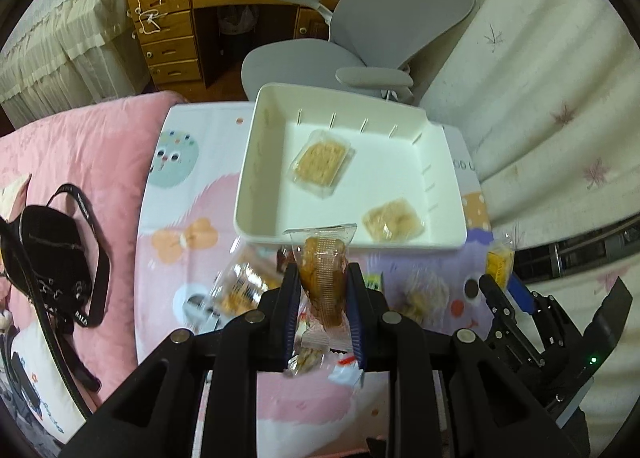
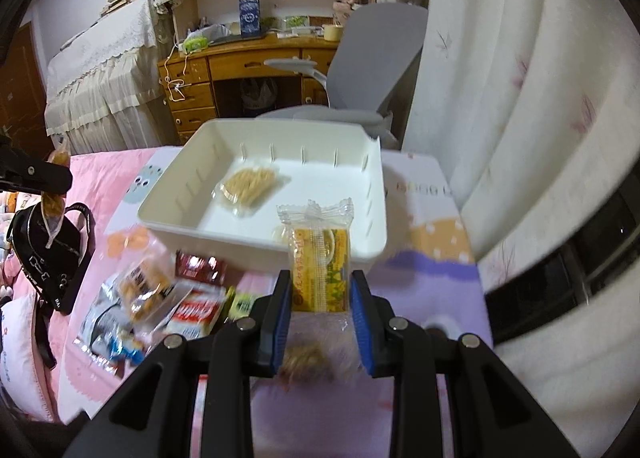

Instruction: Organize snacks

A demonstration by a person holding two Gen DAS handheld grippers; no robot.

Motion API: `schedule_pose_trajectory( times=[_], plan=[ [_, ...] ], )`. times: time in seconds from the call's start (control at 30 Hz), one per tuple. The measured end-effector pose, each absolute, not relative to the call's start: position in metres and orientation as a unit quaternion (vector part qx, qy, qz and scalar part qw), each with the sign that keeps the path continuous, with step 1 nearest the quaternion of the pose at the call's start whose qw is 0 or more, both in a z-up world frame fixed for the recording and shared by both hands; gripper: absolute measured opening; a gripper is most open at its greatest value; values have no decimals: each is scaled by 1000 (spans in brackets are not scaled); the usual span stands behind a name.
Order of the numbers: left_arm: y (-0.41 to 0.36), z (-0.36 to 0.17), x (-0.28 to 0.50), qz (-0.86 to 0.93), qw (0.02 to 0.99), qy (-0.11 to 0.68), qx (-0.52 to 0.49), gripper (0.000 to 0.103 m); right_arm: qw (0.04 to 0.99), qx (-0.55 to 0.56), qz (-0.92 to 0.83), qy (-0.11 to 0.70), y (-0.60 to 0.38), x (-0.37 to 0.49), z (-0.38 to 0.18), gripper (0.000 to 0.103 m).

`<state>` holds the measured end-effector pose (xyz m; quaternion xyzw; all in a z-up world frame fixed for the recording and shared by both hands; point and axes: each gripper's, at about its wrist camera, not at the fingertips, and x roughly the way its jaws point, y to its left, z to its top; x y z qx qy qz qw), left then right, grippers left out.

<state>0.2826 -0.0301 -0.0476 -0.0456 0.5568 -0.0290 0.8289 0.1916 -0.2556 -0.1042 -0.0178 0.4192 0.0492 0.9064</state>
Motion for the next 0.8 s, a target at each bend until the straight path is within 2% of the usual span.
schedule_pose_trajectory(
  times=[0.63,0.67,0.7,0.77,0.8],
  plan=[
    [-68,-78,363,-18,831,555,-25,22,905,42,93,413,-288,282,-94,29],
    [-69,-79,364,-13,831,556,-23,31,904,45,93,414,-288,283,-95,29],
    [-69,-81,365,-8,830,558,-19,47,903,50,95,417,-288,286,-96,30],
    [-69,-83,365,7,829,559,-6,64,893,69,104,432,-290,289,-100,39],
    [-69,-83,364,9,830,557,-2,65,891,76,106,435,-292,290,-102,42]
  ],
)
